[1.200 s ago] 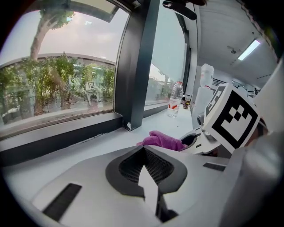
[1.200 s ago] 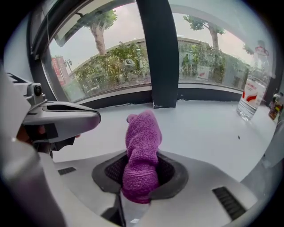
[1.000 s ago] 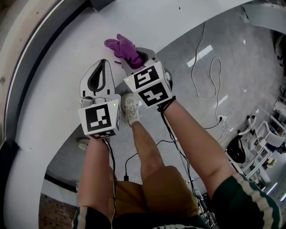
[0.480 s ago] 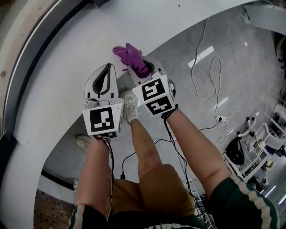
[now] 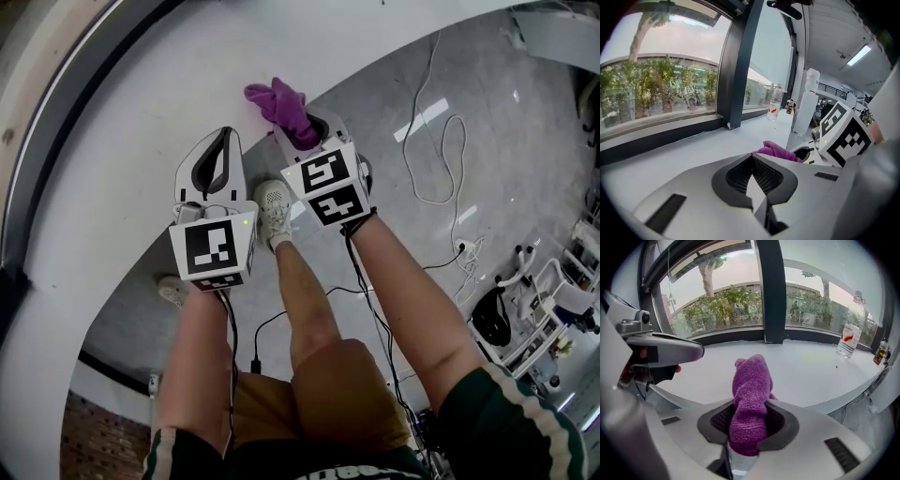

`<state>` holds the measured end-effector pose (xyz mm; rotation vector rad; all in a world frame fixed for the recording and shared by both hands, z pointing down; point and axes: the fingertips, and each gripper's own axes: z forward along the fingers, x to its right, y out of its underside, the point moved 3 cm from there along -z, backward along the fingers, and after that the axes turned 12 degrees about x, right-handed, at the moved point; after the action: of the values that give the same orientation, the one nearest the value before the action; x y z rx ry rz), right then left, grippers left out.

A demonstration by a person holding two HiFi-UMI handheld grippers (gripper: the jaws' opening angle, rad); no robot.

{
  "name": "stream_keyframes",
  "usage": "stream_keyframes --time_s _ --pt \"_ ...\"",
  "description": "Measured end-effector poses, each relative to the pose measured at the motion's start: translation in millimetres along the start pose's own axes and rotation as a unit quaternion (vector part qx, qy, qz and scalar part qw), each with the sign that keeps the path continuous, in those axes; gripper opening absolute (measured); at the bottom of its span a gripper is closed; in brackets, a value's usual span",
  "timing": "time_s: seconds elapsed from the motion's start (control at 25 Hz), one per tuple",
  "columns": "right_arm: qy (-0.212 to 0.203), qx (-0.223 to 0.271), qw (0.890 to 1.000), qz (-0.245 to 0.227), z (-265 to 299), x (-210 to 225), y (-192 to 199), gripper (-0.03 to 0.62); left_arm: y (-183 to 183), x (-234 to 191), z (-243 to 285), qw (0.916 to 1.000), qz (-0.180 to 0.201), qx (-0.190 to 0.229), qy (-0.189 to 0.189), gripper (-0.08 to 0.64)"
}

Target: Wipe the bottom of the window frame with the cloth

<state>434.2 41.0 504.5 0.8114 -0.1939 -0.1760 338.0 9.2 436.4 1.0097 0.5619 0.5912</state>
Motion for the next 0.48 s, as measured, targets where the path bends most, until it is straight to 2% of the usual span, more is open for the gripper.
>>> stream_keyframes --time_s 0.48 --pt "-0.020 -0.019 0.999 -0.021 -3.6 -72.0 15.7 0.121 15.9 -40.1 -70.6 0.9987 -0.020 0.013 -0.044 0.009"
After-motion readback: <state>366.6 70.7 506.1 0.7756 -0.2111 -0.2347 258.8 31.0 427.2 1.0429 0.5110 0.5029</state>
